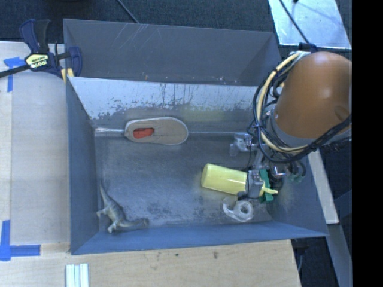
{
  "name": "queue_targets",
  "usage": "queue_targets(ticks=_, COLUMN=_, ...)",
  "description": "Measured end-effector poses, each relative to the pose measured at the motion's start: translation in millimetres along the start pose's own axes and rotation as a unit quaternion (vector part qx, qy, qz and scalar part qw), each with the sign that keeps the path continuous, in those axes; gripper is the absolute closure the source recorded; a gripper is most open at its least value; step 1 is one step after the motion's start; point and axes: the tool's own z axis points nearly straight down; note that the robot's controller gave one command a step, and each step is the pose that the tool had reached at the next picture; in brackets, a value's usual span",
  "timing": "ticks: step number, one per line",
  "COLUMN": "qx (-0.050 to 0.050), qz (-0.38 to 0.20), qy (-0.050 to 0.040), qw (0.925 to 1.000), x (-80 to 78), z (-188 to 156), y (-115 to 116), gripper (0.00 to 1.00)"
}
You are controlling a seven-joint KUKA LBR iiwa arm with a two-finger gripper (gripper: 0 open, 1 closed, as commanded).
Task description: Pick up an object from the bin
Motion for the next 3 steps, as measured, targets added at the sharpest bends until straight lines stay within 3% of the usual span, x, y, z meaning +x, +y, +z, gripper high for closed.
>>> queue_targets(ticks=1, qx=0.0, qz=0.0, qy=-0.0044, qw=1.0, x=-1.6, z=-4.2, y=0.0, gripper=0.0)
queue_targets(ticks=2, qx=0.0, qz=0.035, qy=-0.0056, qw=0.9994, x=-46.9, z=69.3, y=-26.6, gripper=0.0)
queue_targets(ticks=3, qx=0.0, qz=0.154, qy=-0.0028, qw=0.9881, x=-39.0, z=70.4, y=-23.5, gripper=0.0)
